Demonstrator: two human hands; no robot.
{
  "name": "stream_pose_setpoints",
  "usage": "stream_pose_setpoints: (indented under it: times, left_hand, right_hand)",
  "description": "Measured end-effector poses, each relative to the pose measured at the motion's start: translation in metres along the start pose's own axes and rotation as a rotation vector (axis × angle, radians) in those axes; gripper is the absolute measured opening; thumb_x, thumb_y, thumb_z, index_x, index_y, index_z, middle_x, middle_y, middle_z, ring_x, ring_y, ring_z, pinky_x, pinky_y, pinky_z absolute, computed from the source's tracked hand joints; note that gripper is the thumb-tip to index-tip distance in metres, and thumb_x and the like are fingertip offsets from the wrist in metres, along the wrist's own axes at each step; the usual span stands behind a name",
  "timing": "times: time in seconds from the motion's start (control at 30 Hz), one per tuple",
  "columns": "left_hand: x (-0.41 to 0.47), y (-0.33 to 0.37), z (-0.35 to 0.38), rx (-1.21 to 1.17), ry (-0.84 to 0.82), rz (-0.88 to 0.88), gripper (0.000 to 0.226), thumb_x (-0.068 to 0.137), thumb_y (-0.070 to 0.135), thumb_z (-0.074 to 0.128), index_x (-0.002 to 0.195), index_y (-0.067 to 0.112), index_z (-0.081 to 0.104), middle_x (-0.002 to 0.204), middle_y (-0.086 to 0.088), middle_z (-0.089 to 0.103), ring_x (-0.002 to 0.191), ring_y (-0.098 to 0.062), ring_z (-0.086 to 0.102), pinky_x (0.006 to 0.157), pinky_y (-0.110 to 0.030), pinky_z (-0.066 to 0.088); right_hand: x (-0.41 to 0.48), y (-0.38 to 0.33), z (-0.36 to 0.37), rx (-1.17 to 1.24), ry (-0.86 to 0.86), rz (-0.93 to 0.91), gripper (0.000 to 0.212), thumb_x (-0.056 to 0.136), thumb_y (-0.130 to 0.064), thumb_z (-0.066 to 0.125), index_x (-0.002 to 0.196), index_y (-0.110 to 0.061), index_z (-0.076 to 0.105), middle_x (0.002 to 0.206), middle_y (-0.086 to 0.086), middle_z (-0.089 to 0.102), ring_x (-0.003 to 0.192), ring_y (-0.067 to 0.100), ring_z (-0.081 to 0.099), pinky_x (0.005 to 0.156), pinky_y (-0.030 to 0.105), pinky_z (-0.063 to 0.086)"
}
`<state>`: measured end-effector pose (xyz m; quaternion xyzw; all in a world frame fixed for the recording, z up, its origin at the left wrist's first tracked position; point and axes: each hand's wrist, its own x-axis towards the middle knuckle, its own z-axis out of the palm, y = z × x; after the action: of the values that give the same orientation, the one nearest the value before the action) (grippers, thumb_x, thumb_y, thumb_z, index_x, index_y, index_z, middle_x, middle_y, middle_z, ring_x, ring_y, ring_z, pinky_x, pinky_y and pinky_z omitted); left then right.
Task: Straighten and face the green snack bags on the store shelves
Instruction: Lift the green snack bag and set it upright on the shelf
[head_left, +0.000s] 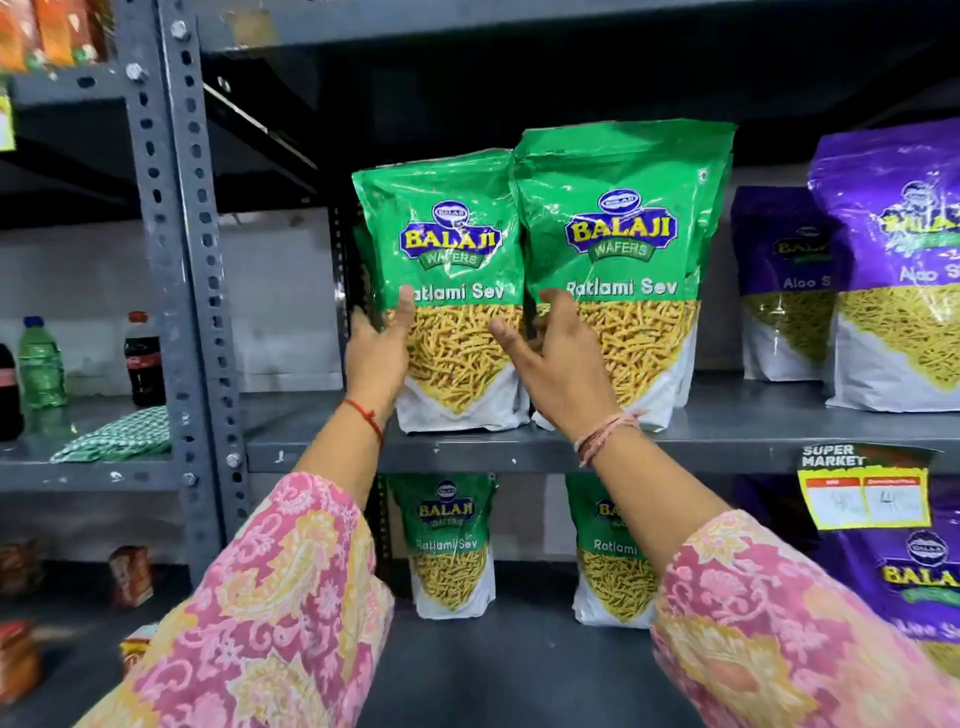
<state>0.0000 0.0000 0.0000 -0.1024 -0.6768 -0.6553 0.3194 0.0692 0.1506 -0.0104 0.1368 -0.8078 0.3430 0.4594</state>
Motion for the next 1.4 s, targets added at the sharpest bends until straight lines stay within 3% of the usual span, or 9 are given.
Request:
stream_pose_setpoints:
  times: [0.23, 0.4, 0.57, 0.63, 0.83, 0.93, 1.0, 1.2, 1.4]
  left_hand:
    - [0.002, -0.016, -0.007, -0.131, -0.373, -0.054, 0.033, 0.078, 0.024, 0.063, 0.106, 0.01, 0.054, 0.091, 0.002, 0.063, 0.083, -0.01, 0.06, 0.066, -0.013, 0.051]
    - [0.005, -0.018, -0.016, -0.119, -0.364, 0.018, 0.03, 0.073, 0.022, 0.068, 0.099, 0.014, 0.054, 0.088, 0.005, 0.063, 0.087, -0.016, 0.061, 0.077, -0.022, 0.05]
    - [0.007, -0.019, -0.039, -0.129, -0.356, 0.012, 0.086, 0.014, 0.066, 0.076, 0.084, 0.022, 0.055, 0.088, 0.007, 0.064, 0.081, -0.004, 0.062, 0.058, -0.013, 0.051]
    - [0.01, -0.022, -0.044, -0.133, -0.348, 0.025, 0.089, 0.01, 0.068, 0.075, 0.084, 0.023, 0.055, 0.088, 0.008, 0.064, 0.079, -0.002, 0.062, 0.057, -0.012, 0.051]
    - [0.006, -0.024, -0.058, -0.109, -0.34, 0.065, 0.081, 0.025, 0.064, 0.078, 0.089, 0.019, 0.057, 0.094, 0.002, 0.066, 0.086, -0.009, 0.062, 0.077, -0.025, 0.053]
    - [-0.001, -0.021, -0.064, -0.103, -0.257, 0.136, 0.029, 0.067, 0.025, 0.073, 0.087, 0.018, 0.054, 0.1, -0.007, 0.065, 0.083, -0.005, 0.061, 0.086, -0.032, 0.05]
    - [-0.01, -0.018, -0.071, -0.094, -0.179, 0.217, 0.023, 0.071, 0.014, 0.068, 0.079, 0.026, 0.05, 0.091, 0.005, 0.062, 0.074, 0.007, 0.061, 0.079, -0.02, 0.05]
    - [-0.078, -0.02, -0.105, -0.015, -0.092, 0.361, 0.04, 0.049, 0.048, 0.076, 0.078, 0.036, 0.052, 0.07, 0.035, 0.067, 0.073, 0.017, 0.059, 0.068, -0.004, 0.047]
    - [-0.179, -0.062, -0.117, 0.023, -0.061, 0.204, 0.044, 0.039, 0.072, 0.059, 0.064, 0.035, 0.056, 0.062, 0.049, 0.057, 0.063, 0.027, 0.051, 0.057, 0.004, 0.039]
  right_hand:
    - [0.005, -0.011, 0.021, -0.076, -0.063, 0.081, 0.056, 0.084, -0.032, 0.058, 0.119, 0.003, 0.031, 0.099, 0.024, 0.059, 0.085, 0.032, 0.056, 0.066, 0.029, 0.035]
    - [0.009, -0.009, 0.028, 0.036, -0.014, 0.169, 0.049, 0.082, -0.022, 0.062, 0.118, -0.001, 0.036, 0.09, 0.009, 0.049, 0.084, 0.027, 0.05, 0.069, 0.028, 0.036]
    - [0.009, -0.004, 0.039, 0.015, -0.06, 0.189, 0.069, 0.077, -0.023, 0.068, 0.13, -0.003, 0.03, 0.129, 0.021, 0.047, 0.12, 0.032, 0.044, 0.098, 0.034, 0.035]
    - [0.011, -0.004, 0.041, 0.01, -0.142, 0.203, 0.065, 0.079, -0.028, 0.065, 0.129, -0.002, 0.033, 0.13, 0.021, 0.05, 0.121, 0.033, 0.045, 0.098, 0.034, 0.037]
    - [0.006, -0.002, 0.047, 0.291, -0.183, 0.253, 0.053, 0.079, -0.023, 0.065, 0.125, -0.004, 0.046, 0.126, 0.015, 0.058, 0.114, 0.024, 0.053, 0.096, 0.032, 0.041]
    - [0.002, -0.008, 0.05, 0.442, -0.109, 0.238, 0.06, 0.075, -0.013, 0.069, 0.128, -0.001, 0.043, 0.129, 0.017, 0.056, 0.113, 0.017, 0.052, 0.099, 0.027, 0.04]
    - [-0.003, -0.012, 0.051, 0.528, -0.073, 0.236, 0.065, 0.072, -0.008, 0.071, 0.129, -0.002, 0.042, 0.132, 0.017, 0.053, 0.118, 0.021, 0.052, 0.104, 0.032, 0.041]
    - [-0.06, -0.02, 0.039, 0.741, -0.062, 0.175, 0.059, 0.065, 0.0, 0.074, 0.12, -0.007, 0.053, 0.103, -0.005, 0.063, 0.105, 0.017, 0.06, 0.095, 0.033, 0.051]
    - [-0.157, 0.011, 0.038, 0.722, -0.094, 0.135, 0.055, 0.056, -0.008, 0.077, 0.106, -0.028, 0.064, 0.099, -0.015, 0.071, 0.099, 0.007, 0.063, 0.087, 0.027, 0.053]
